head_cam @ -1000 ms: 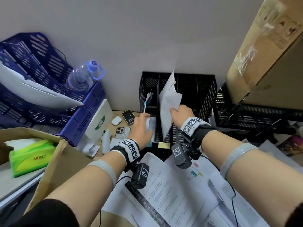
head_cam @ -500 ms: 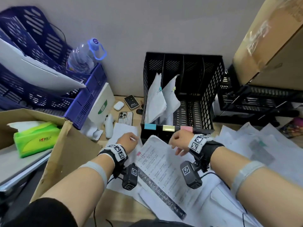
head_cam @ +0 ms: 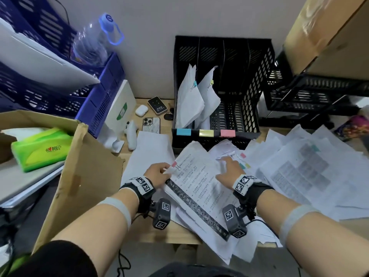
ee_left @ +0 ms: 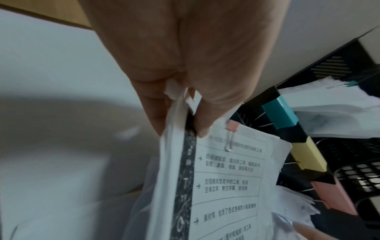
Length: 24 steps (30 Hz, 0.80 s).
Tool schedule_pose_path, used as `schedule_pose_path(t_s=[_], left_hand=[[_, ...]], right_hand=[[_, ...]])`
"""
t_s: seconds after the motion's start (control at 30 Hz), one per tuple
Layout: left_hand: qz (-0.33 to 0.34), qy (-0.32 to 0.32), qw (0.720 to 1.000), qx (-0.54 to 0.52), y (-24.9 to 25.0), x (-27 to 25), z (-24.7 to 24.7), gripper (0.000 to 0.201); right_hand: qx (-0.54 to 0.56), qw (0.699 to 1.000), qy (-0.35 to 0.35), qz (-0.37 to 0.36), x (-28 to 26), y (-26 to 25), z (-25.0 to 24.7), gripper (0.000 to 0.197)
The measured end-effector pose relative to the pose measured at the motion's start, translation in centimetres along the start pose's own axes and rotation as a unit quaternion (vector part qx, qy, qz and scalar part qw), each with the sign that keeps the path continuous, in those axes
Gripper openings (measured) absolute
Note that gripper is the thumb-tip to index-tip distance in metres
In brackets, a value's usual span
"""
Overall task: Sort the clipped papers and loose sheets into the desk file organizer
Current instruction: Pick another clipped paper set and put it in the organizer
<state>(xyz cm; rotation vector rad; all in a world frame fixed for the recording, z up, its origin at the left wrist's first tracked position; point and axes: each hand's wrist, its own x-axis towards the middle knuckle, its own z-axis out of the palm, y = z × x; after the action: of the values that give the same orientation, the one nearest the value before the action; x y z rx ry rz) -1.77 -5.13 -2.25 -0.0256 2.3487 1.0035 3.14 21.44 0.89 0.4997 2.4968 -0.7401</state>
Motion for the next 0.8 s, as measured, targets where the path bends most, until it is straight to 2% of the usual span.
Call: schedule_pose_path(t_s=[0.1, 0.17, 0.27, 0.33, 0.43, 0.6, 0.8], left_hand=[[0.05, 0.003, 0.997, -0.056, 1.7, -0.8, -1.5, 0.011], [0.064, -0.007, 0.994, -0.088, 3.1, -1.0, -2.6, 0.015], [0.073, -0.014, 0.989, -0.128, 5.2, -0.9, -3.6, 0.012], [0.071, -0.013, 0.989, -0.127, 6.7, -0.8, -3.7, 0.01], [0.059, -0.052, 0.987, -0.138, 8.5, -0.8, -2.9, 0.007], [0.06, -0.125, 0.985, -0.099, 10.6, -0.7, -0.8, 0.005], [0.078, -0.144, 0.985, -0.061, 13.0, 0.0, 0.5, 0.013]], right_hand=[[0.038, 0.998, 0.052, -0.017, -0.4, -0.8, -1.4, 0.075], [0.071, 0.996, 0.049, -0.036, -0.7, -1.5, -2.6, 0.066], [0.048, 0.995, 0.064, -0.057, -1.3, -1.7, -4.2, 0.049], [0.05, 0.995, 0.07, -0.042, -1.8, -1.1, -4.9, 0.039], [0.105, 0.992, 0.076, -0.004, -2.8, 0.6, -5.3, 0.027], [0.114, 0.988, 0.092, 0.046, -3.8, 3.0, -6.1, 0.028], [0.094, 0.985, 0.104, 0.105, -4.2, 4.6, -7.4, 0.024]])
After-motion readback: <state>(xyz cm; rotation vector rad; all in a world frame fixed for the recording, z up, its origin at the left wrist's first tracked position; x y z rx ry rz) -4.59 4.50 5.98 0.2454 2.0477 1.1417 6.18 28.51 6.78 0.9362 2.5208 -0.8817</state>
